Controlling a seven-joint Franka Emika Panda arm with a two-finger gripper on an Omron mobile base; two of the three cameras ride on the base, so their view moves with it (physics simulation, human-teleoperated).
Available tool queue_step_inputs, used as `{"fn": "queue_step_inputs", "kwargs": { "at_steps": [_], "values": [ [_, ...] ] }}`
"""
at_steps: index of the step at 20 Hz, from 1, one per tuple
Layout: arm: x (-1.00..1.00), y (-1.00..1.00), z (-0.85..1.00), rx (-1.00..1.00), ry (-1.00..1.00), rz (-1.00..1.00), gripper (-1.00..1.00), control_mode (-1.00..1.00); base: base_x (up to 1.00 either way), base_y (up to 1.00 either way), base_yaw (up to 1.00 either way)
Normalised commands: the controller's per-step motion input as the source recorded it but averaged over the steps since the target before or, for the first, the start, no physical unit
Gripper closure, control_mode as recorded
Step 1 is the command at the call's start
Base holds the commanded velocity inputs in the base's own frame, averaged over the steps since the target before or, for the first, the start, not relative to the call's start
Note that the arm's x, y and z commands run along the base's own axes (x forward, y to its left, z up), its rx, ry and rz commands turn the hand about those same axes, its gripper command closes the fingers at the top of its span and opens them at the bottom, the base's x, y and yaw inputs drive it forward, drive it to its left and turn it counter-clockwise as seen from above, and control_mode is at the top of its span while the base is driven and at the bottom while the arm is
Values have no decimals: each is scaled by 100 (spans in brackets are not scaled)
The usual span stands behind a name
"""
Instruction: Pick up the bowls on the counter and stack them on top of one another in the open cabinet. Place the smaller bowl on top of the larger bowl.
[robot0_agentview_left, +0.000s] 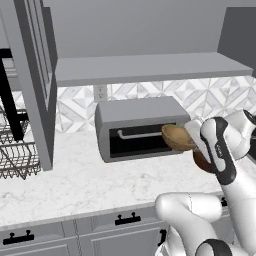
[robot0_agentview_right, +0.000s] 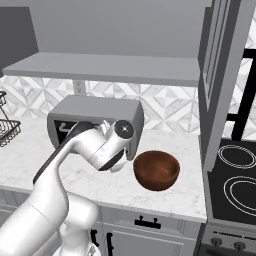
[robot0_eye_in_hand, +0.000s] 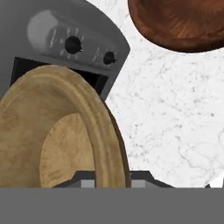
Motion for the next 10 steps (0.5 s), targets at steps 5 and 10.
{"fn": "queue_step_inputs", "kwargs": {
  "at_steps": [5, 10],
  "values": [
    [20, -100, 17, 0, 16, -56, 100, -100, 0, 0, 0],
    [30, -100, -1, -3, 20, -57, 100, -100, 0, 0, 0]
  ]
}}
